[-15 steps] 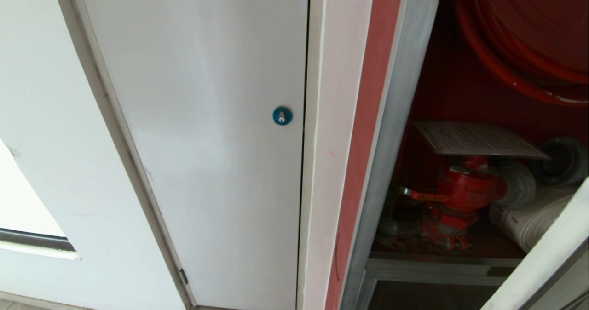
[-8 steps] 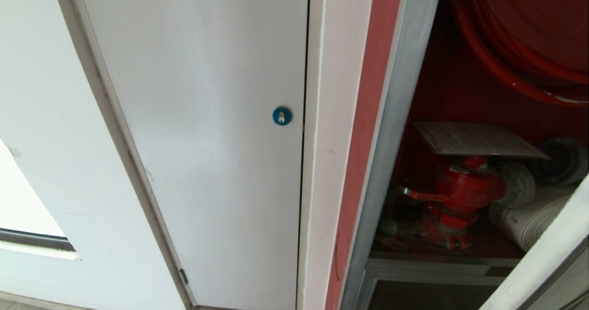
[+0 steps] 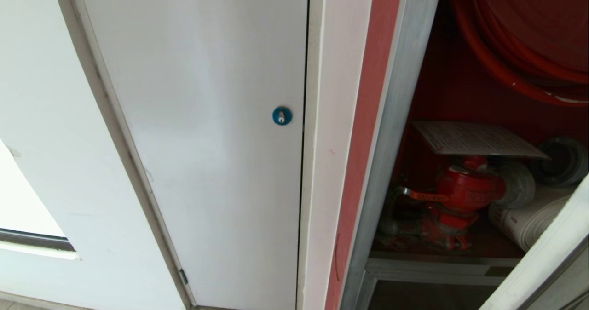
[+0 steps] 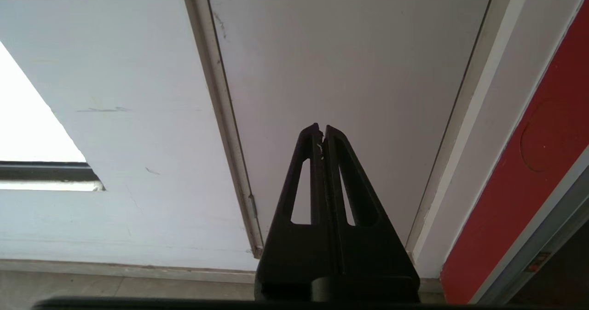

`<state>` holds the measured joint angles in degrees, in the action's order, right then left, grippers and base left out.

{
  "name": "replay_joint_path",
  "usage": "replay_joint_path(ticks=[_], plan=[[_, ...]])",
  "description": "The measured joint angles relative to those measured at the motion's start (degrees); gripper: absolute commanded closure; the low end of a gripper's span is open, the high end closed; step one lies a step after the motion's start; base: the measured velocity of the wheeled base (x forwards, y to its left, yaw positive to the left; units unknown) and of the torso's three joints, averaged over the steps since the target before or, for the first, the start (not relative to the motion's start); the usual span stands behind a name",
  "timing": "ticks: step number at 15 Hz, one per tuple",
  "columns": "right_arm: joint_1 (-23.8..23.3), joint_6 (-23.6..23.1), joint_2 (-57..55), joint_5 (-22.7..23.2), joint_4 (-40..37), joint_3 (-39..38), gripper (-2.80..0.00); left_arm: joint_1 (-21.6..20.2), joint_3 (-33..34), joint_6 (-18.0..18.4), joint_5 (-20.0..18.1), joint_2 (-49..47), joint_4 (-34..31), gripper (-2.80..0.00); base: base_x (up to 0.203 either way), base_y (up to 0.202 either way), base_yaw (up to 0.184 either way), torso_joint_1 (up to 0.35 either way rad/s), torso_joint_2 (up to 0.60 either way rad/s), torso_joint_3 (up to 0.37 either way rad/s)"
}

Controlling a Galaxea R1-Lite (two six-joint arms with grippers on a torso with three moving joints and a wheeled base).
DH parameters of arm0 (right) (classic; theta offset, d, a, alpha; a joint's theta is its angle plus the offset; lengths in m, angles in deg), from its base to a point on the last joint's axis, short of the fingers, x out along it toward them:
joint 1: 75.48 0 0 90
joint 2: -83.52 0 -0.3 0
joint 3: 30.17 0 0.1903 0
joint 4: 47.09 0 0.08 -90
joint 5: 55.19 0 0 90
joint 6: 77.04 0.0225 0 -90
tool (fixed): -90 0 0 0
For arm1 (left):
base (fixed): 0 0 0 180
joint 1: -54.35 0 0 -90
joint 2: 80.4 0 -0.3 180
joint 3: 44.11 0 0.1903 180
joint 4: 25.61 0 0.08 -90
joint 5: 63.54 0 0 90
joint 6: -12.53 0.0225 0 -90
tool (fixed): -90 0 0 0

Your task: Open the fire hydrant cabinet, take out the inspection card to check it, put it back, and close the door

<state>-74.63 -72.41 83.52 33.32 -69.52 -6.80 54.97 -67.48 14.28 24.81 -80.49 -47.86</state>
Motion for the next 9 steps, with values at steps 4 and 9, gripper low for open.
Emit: replay_joint_path(ticks=[4, 9], plan=[[0.0, 0.11, 0.0, -0.09, 0.0, 0.0, 0.0, 0.0, 0.0, 0.0, -0.01, 0.0, -0.01, 0.0, 0.0, 0.0, 0.0, 0.0, 0.0, 0.0], [0.05, 2.0, 0.0, -0.38, 0.0, 2.58, 0.0, 0.0, 0.0, -0.02, -0.03, 0.0, -0.02, 0.0, 0.0, 0.0, 0.0, 0.0, 0.0, 0.0]])
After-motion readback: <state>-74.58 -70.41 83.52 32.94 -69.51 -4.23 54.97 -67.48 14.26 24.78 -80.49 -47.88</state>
